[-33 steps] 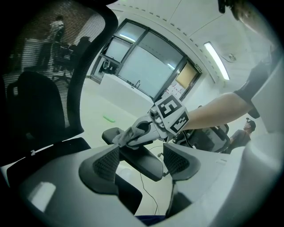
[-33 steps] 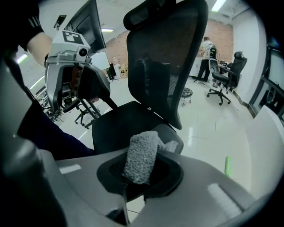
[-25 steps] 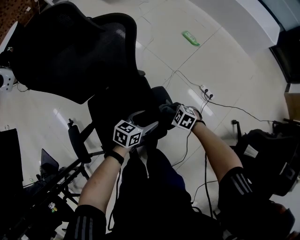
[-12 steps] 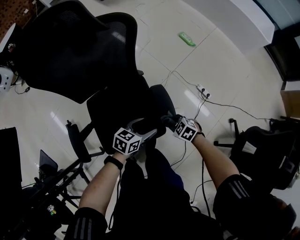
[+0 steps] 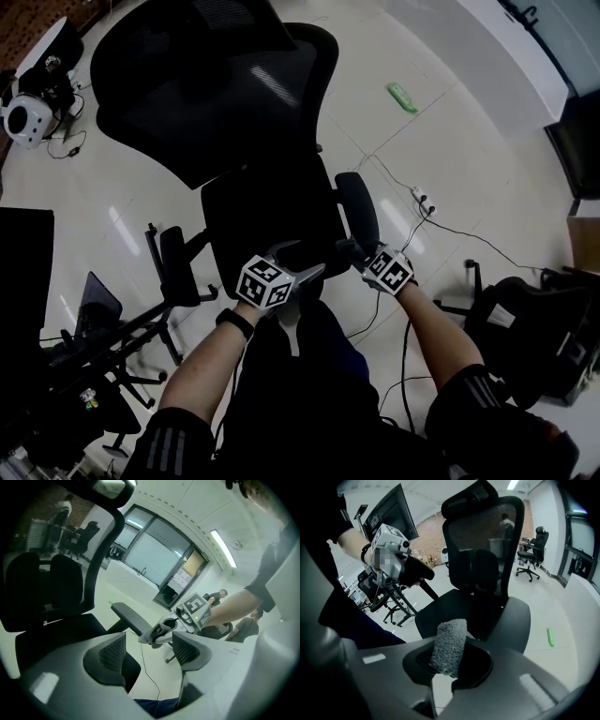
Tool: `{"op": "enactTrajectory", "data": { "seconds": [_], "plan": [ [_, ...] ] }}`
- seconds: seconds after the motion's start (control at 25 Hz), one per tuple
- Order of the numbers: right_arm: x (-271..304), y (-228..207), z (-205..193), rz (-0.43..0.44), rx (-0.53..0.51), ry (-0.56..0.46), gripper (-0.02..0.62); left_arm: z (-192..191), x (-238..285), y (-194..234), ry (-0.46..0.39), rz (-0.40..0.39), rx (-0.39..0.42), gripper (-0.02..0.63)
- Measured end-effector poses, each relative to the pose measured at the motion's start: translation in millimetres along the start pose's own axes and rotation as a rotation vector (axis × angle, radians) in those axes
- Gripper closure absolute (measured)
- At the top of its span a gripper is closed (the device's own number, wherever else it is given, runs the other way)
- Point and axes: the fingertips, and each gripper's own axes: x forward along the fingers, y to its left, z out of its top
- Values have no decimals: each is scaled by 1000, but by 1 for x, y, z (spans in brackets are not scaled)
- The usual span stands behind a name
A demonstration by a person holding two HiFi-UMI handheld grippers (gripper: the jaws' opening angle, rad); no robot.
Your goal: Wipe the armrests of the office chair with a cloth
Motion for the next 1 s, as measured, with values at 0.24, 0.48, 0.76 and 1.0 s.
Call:
{"op": "enactTrajectory", "data": {
  "seconds": [0.24, 0.48, 0.76, 1.0],
  "plan": [
    [18, 13, 74, 2, -30, -87, 560, 0, -50, 19, -73, 49, -27, 273],
    [51, 39, 150, 39, -87, -136, 560, -10, -108, 50, -146, 128, -71, 273],
    [99, 80, 229, 96, -196, -129, 560, -21, -183, 95, -236, 229, -116, 273],
    [147, 124, 284, 154, -278, -101, 560, -37, -250, 136, -307, 320, -163, 273]
  ]
}}
